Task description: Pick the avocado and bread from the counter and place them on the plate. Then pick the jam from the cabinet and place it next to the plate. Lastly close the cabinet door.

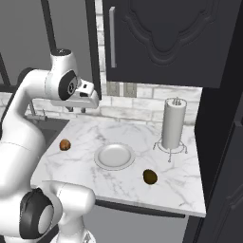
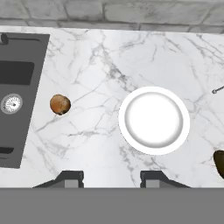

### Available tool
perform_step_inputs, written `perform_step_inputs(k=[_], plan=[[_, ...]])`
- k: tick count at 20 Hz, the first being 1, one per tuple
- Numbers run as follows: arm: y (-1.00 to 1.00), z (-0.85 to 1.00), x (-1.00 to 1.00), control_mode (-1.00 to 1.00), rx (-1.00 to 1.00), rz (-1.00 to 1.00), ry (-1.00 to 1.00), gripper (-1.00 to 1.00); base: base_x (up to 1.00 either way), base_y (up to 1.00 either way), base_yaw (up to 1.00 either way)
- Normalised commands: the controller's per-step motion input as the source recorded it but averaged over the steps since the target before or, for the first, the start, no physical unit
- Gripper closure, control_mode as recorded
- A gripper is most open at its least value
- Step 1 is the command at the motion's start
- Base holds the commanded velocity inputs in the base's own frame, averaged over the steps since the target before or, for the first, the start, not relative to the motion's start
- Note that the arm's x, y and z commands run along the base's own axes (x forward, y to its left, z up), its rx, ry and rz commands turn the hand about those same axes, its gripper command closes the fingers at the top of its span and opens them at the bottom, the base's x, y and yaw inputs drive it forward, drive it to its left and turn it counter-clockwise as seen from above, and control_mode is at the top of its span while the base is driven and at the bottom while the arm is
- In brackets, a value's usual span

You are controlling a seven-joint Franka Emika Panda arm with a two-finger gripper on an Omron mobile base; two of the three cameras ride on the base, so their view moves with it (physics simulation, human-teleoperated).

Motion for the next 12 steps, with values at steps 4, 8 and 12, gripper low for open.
perform_step_inputs(k=[4, 8, 12], plan=[[0.00, -0.05, 0.00, -1.00, 0.00, 0.00, -0.01, -1.00, 0.00, 0.00, 0.00], [-0.01, -0.15, 0.00, -1.00, 0.00, 0.00, 0.00, -1.00, 0.00, 0.00, 0.00], [-0.10, -0.18, -0.01, -1.00, 0.00, 0.01, 0.00, -1.00, 0.00, 0.00, 0.00]])
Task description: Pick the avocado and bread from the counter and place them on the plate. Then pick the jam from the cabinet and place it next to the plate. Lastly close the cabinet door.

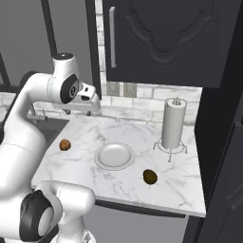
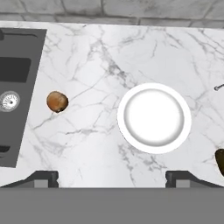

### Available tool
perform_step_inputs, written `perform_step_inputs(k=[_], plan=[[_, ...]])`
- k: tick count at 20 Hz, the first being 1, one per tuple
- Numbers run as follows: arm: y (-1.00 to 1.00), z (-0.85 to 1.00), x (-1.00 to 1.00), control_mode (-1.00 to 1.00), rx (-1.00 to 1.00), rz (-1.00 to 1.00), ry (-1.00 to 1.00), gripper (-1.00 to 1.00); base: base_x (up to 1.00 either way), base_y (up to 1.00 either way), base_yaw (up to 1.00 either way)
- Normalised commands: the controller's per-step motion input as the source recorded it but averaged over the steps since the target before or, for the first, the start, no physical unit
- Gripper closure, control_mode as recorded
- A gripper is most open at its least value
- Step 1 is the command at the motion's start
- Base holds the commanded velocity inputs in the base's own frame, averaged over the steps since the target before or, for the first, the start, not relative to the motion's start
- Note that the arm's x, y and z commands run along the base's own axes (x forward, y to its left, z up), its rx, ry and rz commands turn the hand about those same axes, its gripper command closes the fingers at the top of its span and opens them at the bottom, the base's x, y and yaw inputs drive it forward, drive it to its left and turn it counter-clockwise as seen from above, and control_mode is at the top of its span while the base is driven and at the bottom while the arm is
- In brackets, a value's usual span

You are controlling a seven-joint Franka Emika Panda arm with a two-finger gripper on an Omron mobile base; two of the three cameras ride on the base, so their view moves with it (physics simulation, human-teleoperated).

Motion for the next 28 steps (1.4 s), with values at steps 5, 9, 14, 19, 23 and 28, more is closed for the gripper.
perform_step_inputs(k=[5, 9, 14, 19, 23, 28], plan=[[-0.19, -0.20, -0.07, -1.00, -0.01, 0.02, 0.00, -1.00, 0.00, 0.00, 0.00], [-0.25, -0.16, -0.18, -1.00, -0.01, 0.02, 0.00, -1.00, 0.00, 0.00, 0.00], [-0.20, -0.13, -0.12, -1.00, -0.04, 0.02, 0.00, -1.00, 0.00, 0.00, 0.00], [-0.20, -0.06, -0.12, -1.00, -0.05, 0.03, 0.00, -1.00, 0.00, 0.00, 0.00], [-0.22, -0.08, -0.07, -1.00, -0.05, 0.03, 0.00, -1.00, 0.00, 0.00, 0.00], [-0.32, -0.12, -0.12, -1.00, -0.01, 0.06, 0.00, -1.00, 0.00, 0.00, 0.00]])
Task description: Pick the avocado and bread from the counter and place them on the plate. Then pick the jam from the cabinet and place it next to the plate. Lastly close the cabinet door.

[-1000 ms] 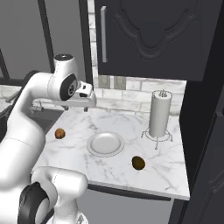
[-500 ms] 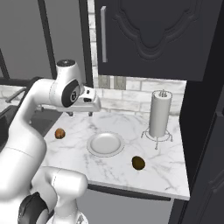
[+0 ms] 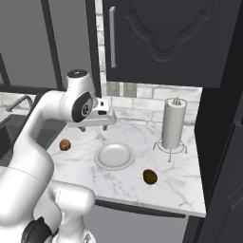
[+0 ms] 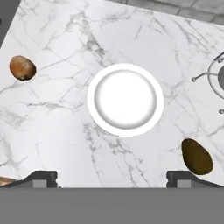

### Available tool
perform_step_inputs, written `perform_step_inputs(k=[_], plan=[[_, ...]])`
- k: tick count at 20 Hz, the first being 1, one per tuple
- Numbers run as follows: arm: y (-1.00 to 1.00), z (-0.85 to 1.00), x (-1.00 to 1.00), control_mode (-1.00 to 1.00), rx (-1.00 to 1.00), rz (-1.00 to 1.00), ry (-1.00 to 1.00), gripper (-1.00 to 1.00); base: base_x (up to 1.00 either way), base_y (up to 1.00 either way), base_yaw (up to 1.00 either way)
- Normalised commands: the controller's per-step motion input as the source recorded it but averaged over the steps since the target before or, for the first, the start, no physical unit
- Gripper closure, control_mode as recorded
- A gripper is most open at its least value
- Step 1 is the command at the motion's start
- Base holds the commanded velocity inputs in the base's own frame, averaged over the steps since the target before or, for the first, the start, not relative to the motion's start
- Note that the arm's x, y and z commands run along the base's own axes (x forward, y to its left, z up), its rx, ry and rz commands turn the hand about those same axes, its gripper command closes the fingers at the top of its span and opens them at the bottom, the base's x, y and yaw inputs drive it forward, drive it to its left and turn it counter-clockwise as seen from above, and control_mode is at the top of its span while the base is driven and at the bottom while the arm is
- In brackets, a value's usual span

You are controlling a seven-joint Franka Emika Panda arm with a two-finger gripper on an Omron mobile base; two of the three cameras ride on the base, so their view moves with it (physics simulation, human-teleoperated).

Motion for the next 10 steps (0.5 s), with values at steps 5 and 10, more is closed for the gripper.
perform_step_inputs(k=[5, 10], plan=[[-0.40, -0.18, -0.17, -1.00, 0.00, 0.08, 0.00, -1.00, 0.00, 0.00, 0.00], [-0.39, -0.17, -0.22, -1.00, 0.00, 0.08, 0.00, -1.00, 0.00, 0.00, 0.00]])
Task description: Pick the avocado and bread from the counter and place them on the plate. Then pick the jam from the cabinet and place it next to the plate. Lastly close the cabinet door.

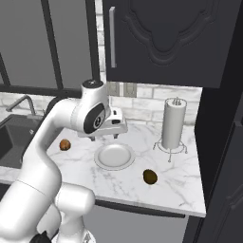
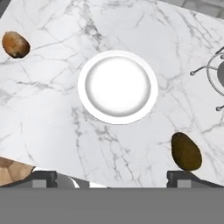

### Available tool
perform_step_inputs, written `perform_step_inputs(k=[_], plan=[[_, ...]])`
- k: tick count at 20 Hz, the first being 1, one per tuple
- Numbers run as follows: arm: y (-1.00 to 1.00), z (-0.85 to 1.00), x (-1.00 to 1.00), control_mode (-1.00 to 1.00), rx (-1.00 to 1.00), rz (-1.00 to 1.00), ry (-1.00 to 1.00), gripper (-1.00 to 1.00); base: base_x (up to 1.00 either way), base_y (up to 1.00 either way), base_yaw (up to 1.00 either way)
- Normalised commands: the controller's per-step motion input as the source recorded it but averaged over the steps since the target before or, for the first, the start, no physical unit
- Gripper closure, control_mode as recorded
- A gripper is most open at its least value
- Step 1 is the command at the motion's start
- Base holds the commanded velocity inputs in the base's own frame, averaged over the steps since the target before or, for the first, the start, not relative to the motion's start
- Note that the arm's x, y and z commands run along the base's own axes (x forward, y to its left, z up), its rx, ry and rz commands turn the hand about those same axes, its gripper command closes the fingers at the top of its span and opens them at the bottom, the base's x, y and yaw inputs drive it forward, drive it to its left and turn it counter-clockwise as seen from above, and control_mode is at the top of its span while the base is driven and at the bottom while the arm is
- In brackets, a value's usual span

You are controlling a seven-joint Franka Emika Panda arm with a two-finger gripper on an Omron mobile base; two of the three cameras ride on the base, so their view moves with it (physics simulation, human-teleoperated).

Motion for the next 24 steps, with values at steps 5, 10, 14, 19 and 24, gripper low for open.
perform_step_inputs(k=[5, 10, 14, 19, 24], plan=[[-0.31, -0.16, -0.19, -1.00, 0.00, 0.02, 0.03, -1.00, 0.00, 0.00, 0.00], [-0.25, -0.15, -0.11, -1.00, 0.00, 0.00, 0.06, -1.00, 0.00, 0.00, 0.00], [-0.23, -0.18, -0.06, -1.00, 0.00, 0.00, 0.07, -1.00, 0.00, 0.00, 0.00], [-0.24, -0.20, 0.00, -1.00, 0.00, 0.00, 0.11, -1.00, 0.00, 0.00, 0.00], [-0.27, -0.21, 0.00, -1.00, 0.00, 0.00, 0.11, -1.00, 0.00, 0.00, 0.00]])
